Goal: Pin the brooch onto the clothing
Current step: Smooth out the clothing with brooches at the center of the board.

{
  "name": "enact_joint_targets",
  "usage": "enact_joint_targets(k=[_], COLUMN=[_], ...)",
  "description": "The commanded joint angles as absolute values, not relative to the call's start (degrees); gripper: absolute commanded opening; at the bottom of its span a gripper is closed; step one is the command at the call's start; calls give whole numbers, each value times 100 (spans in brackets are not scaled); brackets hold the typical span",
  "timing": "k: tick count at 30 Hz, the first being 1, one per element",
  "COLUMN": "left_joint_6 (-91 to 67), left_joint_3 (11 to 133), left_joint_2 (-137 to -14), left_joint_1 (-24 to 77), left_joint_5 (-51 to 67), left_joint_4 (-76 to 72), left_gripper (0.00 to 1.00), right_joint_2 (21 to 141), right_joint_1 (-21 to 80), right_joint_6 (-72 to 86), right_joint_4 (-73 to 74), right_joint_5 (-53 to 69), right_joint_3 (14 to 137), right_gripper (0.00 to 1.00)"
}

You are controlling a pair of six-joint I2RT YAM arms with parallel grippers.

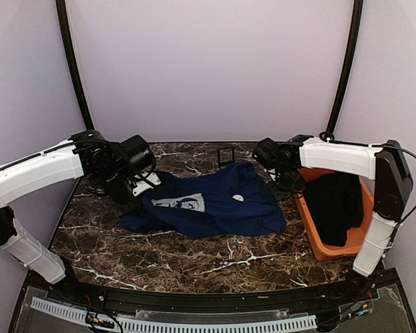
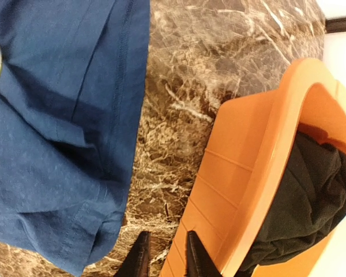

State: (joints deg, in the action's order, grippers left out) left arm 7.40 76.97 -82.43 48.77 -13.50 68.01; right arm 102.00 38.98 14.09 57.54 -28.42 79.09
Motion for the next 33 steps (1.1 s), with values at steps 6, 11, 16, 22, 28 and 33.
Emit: enact_joint_targets(k=[6, 11, 16, 22, 28, 33], left_joint_6=[766, 771, 845, 852, 857, 910], left_joint_3=[7774, 7911, 8019, 7989, 7961, 8029], left_joint_2=[-8269, -8167, -8165, -8171, -8150, -8161], left_joint_1=[4894, 4884, 4855, 4825, 4797, 4748], left_joint_5=[-1832, -1877, -1890, -1764, -1749, -1797], left_joint_4=[7162, 6969, 6934, 6821, 6766, 6730], left_gripper=[1, 1, 1, 1, 1, 1], right_joint_2=[9388, 9408, 9945, 10483, 10659, 10631], right_joint_1=[4975, 5748, 5817, 5815, 5757, 5686], right_joint_6=[-94, -822, -1019, -1184, -1396, -1422], right_joint_4=[4869, 4081, 3583, 3207, 2984, 3156], right_joint_5=[-1522, -1357, -1662, -2076, -1980, -1507], right_joint_3=[7496, 6539, 6286, 6350, 6344, 6411], right_gripper=[39, 41, 40, 40, 32, 0])
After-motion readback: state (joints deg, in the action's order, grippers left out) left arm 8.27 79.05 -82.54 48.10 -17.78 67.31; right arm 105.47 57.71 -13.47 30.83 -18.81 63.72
